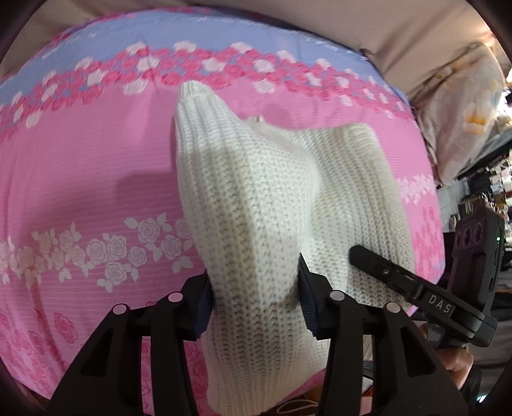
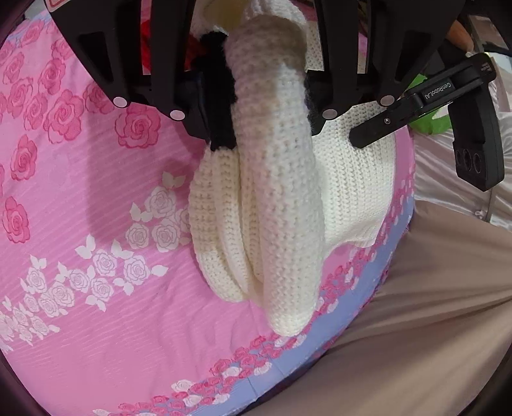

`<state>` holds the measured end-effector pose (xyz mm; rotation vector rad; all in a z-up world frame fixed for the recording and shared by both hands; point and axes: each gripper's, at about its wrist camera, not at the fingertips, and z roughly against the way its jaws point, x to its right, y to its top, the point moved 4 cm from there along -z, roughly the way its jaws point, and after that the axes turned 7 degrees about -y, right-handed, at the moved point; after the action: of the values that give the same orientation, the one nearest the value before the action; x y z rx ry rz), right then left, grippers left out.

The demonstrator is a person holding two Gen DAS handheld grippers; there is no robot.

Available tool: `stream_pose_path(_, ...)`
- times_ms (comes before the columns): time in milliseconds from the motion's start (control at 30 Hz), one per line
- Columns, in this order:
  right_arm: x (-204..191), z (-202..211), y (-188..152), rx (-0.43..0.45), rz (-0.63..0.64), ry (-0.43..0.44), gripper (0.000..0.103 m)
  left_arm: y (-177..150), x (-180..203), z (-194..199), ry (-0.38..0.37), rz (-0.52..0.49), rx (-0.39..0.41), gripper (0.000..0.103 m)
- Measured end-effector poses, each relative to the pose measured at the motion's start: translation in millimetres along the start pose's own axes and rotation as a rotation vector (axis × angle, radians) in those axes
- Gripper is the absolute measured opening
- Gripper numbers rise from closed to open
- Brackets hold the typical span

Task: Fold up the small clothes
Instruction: 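Grasp the folded sweater with both grippers and lift it off the bedspread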

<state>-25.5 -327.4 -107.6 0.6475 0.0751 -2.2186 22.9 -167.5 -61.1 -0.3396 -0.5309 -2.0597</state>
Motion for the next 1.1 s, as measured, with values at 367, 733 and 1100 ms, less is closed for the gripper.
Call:
stream_pose_path(367,-26,85,-8,0.125,0.019,0.094,0.04,3,40,85,-0.096,-0.096,0.13,0.041)
stream_pose_path(733,-93,201,0,0.425,0.158,0.225,0.04,19,87,215,-0.151,-0.286,0.407,0.041)
stream_pose_path(1100,-185,329,-1,0.784,0.401,0.333,0.04,22,110,354,-0.135,-0.482,0.739,0.042)
